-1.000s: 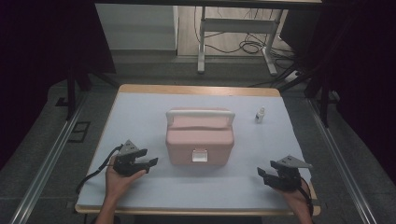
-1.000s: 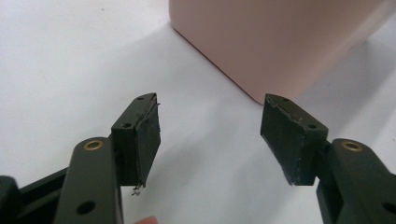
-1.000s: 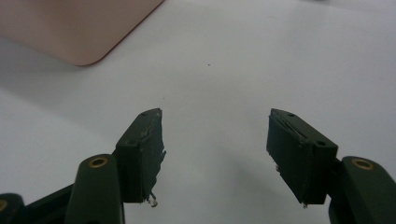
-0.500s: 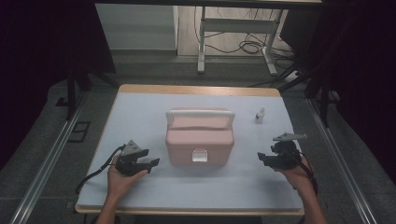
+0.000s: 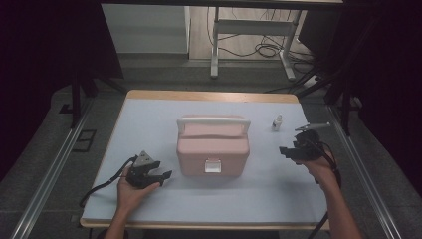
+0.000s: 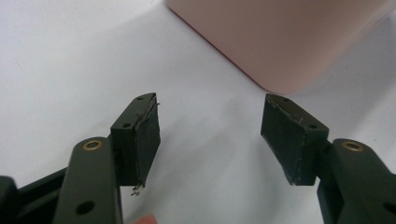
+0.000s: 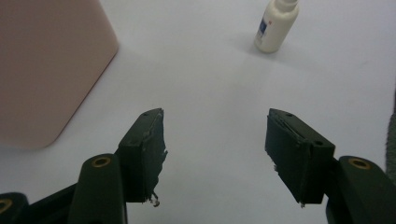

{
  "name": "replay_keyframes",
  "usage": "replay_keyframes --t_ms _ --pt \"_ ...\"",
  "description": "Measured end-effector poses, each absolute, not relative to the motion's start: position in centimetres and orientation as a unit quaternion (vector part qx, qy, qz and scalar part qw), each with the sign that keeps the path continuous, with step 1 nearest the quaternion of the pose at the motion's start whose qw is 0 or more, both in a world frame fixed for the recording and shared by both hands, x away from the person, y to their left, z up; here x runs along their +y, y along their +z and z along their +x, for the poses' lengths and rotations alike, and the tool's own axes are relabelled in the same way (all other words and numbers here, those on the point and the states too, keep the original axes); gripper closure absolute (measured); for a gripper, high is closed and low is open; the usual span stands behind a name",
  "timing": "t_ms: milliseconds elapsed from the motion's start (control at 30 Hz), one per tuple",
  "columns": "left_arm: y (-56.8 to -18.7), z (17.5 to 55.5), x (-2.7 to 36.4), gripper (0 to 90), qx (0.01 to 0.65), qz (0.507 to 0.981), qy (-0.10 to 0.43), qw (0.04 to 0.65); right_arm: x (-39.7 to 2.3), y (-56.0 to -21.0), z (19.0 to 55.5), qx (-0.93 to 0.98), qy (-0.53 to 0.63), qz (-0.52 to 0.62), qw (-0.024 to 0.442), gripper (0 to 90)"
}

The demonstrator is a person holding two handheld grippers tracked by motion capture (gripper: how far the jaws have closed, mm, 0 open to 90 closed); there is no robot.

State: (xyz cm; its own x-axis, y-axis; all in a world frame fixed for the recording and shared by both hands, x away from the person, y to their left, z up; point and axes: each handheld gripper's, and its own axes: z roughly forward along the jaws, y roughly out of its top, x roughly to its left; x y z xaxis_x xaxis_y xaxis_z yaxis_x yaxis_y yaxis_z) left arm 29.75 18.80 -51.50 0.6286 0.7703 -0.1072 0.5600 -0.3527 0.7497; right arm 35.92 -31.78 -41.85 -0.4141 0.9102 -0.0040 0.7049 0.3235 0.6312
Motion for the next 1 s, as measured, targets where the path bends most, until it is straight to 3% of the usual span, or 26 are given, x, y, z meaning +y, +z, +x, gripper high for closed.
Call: replay_keyframes --t_ms 467,1000 --pt "-51.9 29.8 18.5 36.9 0.409 0.816 0.133 0.386 -31.0 -39.9 39.7 0.797 0.257 0.517 0.175 38.5" --pt "-52.0 29.7 18.5 36.9 0.409 0.817 0.134 0.385 -30.2 -40.7 45.2 0.799 0.202 0.545 0.156 39.5"
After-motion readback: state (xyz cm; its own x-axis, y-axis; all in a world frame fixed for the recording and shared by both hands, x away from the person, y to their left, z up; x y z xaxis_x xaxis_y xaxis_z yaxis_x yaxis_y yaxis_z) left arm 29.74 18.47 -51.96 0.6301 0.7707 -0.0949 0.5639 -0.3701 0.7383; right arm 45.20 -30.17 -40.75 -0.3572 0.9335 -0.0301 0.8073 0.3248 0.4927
